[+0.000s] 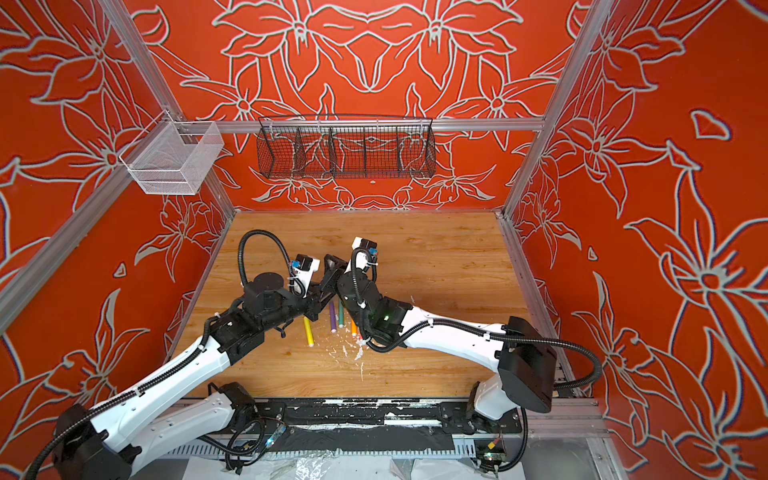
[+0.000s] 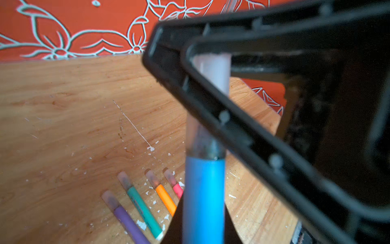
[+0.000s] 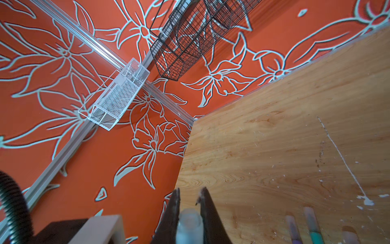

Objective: Insert the pens into the pen caps
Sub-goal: 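Press the translucent cap down onto the blue marker with the right gripper, then lower the capped blue marker beside the other markers and release it with the left gripper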

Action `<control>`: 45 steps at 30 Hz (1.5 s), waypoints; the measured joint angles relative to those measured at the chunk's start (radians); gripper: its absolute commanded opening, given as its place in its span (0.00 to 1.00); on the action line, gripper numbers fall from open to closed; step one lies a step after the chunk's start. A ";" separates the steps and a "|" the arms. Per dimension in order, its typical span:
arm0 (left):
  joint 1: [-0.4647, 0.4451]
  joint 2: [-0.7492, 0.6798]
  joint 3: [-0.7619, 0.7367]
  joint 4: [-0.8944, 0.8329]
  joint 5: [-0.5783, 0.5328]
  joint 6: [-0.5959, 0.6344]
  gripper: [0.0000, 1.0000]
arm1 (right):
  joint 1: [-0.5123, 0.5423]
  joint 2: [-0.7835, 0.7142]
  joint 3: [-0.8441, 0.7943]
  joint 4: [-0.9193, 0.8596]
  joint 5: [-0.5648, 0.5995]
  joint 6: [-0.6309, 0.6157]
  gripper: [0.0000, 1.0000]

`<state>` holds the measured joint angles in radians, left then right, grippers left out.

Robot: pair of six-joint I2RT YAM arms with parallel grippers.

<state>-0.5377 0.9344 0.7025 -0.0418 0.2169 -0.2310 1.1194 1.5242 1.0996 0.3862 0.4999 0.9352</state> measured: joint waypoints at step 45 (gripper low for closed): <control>-0.097 0.065 -0.254 -0.230 -0.478 -0.560 0.00 | -0.673 -0.522 -0.455 -0.636 -0.089 -0.327 0.58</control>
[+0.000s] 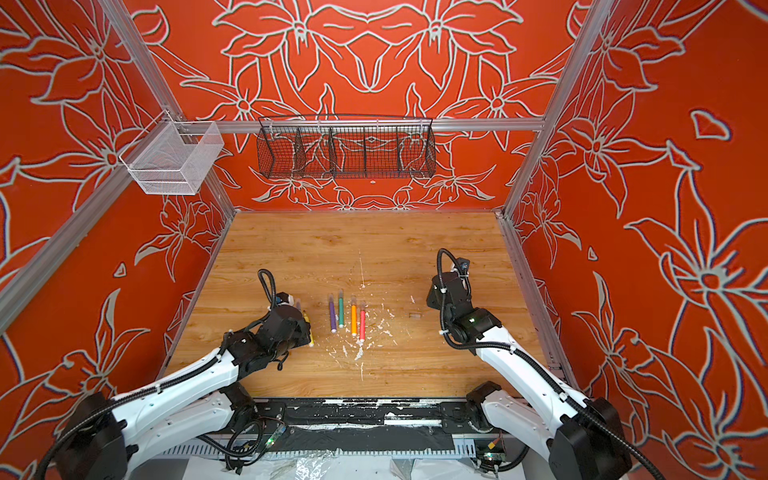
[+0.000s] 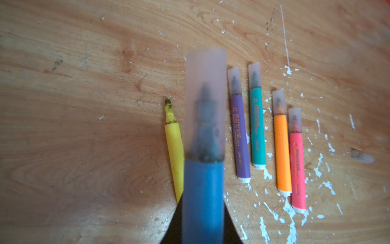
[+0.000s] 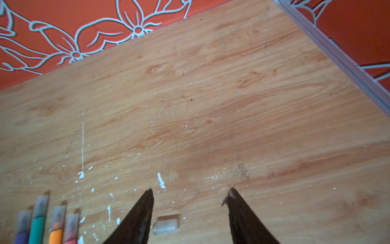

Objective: Insert the pens into the pen caps
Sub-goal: 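Lower the capped blue marker beside the other markers and release it with the left gripper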

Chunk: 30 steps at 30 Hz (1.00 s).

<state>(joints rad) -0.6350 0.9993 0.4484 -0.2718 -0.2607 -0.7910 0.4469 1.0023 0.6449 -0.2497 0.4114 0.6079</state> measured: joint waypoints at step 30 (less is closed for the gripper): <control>-0.014 0.560 0.283 0.090 -0.020 -0.002 0.17 | -0.138 0.107 -0.078 0.128 0.051 -0.096 0.60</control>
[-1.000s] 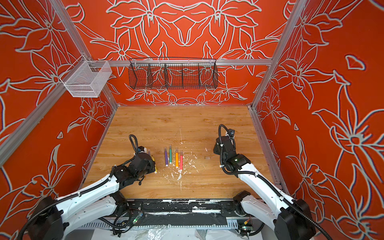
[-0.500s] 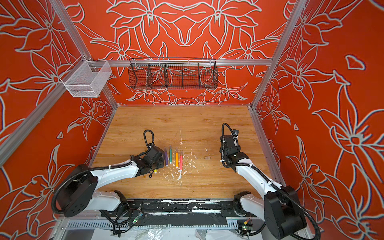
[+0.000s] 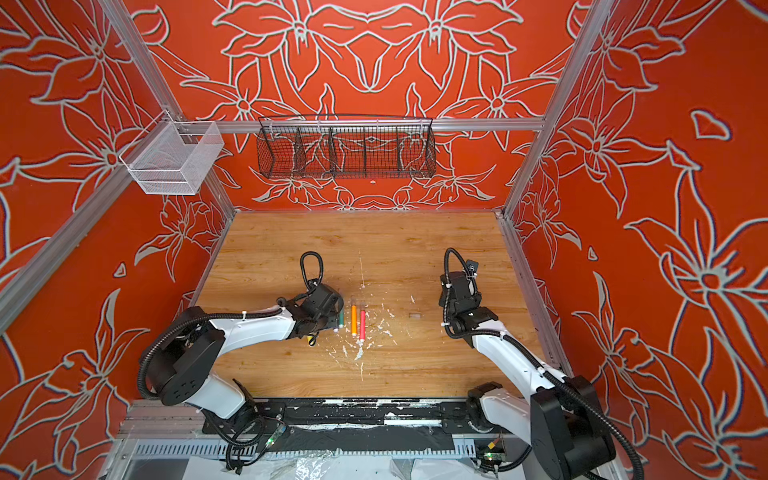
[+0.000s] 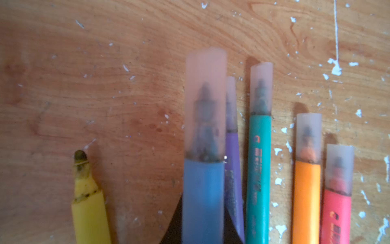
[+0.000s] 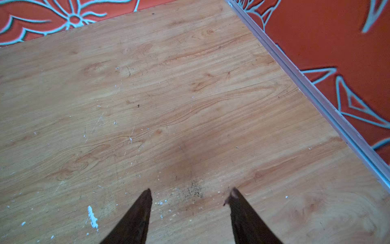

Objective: Insert the pens into the pen caps
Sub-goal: 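Lower the capped blue marker beside the other markers and release it with the left gripper, then move the left gripper over the uncapped yellow marker and close on it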

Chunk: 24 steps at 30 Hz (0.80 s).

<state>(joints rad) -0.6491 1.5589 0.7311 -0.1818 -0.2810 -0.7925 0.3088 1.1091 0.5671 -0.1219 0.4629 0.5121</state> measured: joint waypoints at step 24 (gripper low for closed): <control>-0.006 -0.384 -0.048 -0.182 -0.082 -0.028 0.35 | 0.000 0.000 0.000 0.000 0.000 0.000 0.61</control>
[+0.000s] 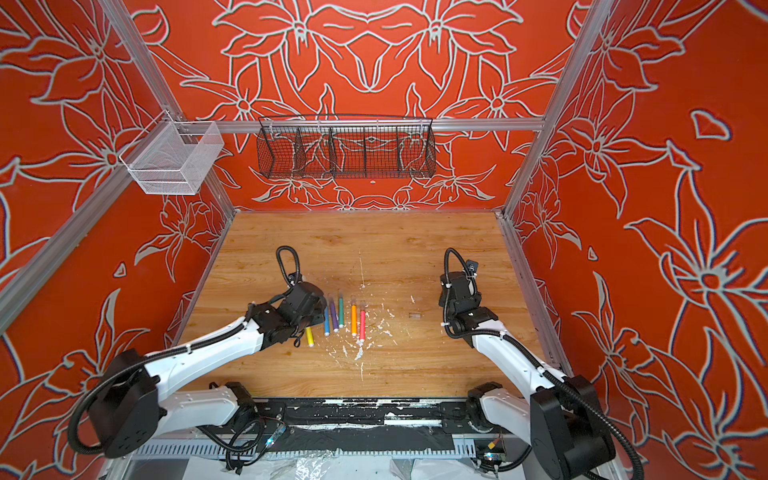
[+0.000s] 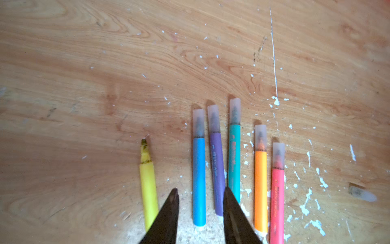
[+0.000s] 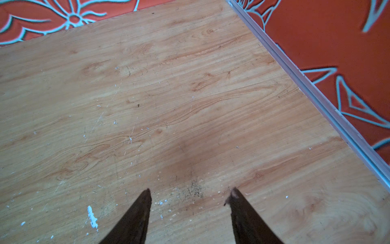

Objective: Insert the pens into the pen caps
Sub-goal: 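Move the left gripper over the uncapped yellow marker and close on it, then lift the yellow marker tip-up with the left gripper while the right gripper approaches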

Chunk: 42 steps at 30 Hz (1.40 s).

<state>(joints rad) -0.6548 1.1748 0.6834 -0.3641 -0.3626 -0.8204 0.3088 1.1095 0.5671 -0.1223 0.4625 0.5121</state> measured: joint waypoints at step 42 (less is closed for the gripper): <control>0.000 0.248 -0.063 0.010 -0.018 -0.040 0.25 | 0.000 -0.019 -0.009 0.000 -0.019 0.000 0.62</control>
<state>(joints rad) -0.6548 1.4227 0.6201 -0.3546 -0.3801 -0.8604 0.3088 1.0908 0.5579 -0.1223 0.4438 0.5121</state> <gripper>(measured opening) 0.293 0.624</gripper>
